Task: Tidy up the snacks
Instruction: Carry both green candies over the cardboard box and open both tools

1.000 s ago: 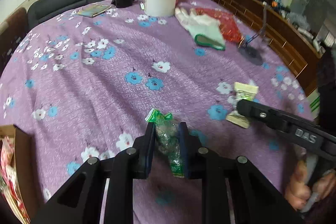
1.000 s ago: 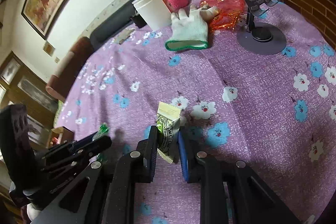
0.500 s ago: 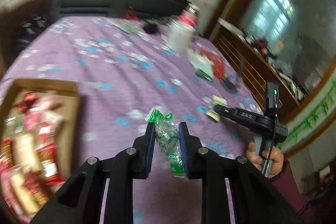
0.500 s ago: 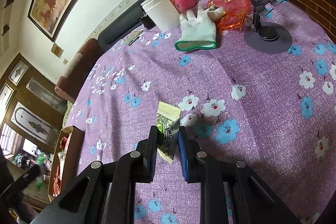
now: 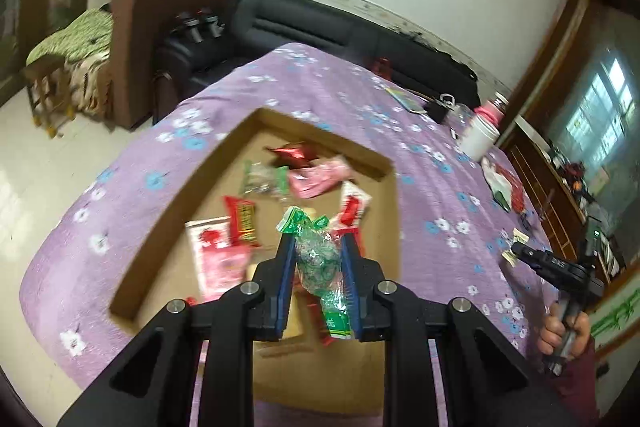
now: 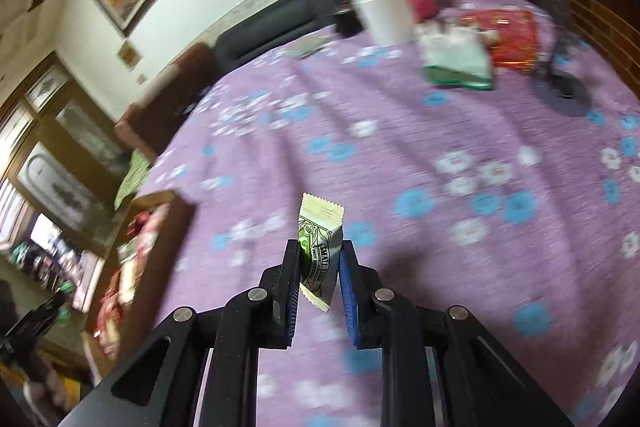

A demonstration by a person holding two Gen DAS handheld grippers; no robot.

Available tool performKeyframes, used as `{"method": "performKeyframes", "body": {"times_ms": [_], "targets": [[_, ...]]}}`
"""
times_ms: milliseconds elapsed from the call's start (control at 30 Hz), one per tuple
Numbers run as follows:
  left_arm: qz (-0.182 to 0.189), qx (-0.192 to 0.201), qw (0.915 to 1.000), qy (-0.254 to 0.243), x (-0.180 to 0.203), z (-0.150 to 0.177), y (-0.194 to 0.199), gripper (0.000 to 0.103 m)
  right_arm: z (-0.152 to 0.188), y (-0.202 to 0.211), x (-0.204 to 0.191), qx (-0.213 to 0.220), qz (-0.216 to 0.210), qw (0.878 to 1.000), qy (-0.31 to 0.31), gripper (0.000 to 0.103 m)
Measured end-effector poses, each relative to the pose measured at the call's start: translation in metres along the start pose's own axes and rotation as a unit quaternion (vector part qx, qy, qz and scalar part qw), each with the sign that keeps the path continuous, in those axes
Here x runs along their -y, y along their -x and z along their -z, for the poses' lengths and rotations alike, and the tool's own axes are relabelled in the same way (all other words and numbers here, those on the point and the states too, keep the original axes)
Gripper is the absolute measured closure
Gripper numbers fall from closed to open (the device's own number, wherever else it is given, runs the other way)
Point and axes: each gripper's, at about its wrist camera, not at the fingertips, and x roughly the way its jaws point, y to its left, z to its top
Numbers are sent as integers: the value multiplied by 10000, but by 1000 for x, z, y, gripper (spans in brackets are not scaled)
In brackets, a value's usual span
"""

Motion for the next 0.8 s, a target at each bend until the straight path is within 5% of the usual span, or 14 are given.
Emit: {"method": "performKeyframes", "body": {"times_ms": [233,500,800], "targets": [[80,-117,9996,228,-24,16,-3,81,21,-12,-98,-397,-631,9945,738,83],[-4,-358,9993,-96,-24,-9,-34,81,75,-45,-212,-1078,-1240,9706,1760,82],[-113,-701,9971,-269,-24,-35,-86,81,118,-81,-267,-1481,-1077,9492,2559,82]]}}
